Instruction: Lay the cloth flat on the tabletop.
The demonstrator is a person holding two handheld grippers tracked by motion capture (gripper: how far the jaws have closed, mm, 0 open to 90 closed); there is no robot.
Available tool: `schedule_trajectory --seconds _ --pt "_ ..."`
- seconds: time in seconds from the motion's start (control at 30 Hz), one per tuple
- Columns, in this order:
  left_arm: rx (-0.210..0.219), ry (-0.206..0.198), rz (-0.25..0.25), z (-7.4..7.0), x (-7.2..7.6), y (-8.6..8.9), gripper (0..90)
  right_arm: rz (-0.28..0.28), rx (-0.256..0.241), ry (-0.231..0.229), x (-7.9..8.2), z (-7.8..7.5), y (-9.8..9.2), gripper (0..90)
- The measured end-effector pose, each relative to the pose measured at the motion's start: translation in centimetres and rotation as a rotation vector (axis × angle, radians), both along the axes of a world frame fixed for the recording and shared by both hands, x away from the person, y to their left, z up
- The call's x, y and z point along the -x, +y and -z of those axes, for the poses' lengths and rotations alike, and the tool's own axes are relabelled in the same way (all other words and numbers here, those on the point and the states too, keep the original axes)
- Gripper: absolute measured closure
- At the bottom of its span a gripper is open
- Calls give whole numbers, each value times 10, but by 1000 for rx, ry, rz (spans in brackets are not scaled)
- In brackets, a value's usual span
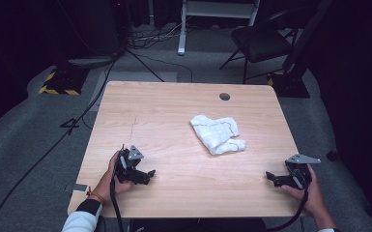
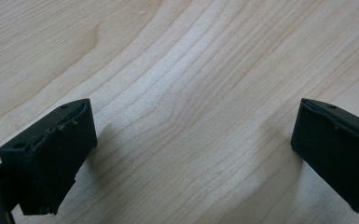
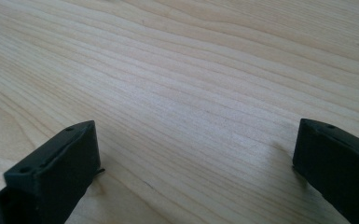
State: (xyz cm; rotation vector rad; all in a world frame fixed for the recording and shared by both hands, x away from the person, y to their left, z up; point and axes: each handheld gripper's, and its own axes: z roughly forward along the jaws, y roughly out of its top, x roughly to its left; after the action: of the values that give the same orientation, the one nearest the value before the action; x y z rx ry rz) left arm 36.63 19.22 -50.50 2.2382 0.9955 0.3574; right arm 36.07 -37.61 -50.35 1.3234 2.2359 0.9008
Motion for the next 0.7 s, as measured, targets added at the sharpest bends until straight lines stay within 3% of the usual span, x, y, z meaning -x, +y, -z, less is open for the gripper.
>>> schedule_trajectory --seconds 0.13,0.17,0.2,0.3,0.33,0.7 --pt "1 2 39 0 -1 1 3 8 2 1 0 -2 0 60" --pt "1 -1 49 0 -1 2 3 3 -1 -5 -1 -3 1 152" --pt "1 -1 50 0 -1 2 3 -4 -2 -9 -2 -5 2 181" --pt "-1 -1 47 0 -1 2 3 -16 17 -10 -4 -7 8 164" --pt "0 2 42 0 0 2 4 -38 12 -26 -7 -10 13 206" --pt "0 -1 31 0 2 3 4 -156 -44 -104 -29 -35 49 318"
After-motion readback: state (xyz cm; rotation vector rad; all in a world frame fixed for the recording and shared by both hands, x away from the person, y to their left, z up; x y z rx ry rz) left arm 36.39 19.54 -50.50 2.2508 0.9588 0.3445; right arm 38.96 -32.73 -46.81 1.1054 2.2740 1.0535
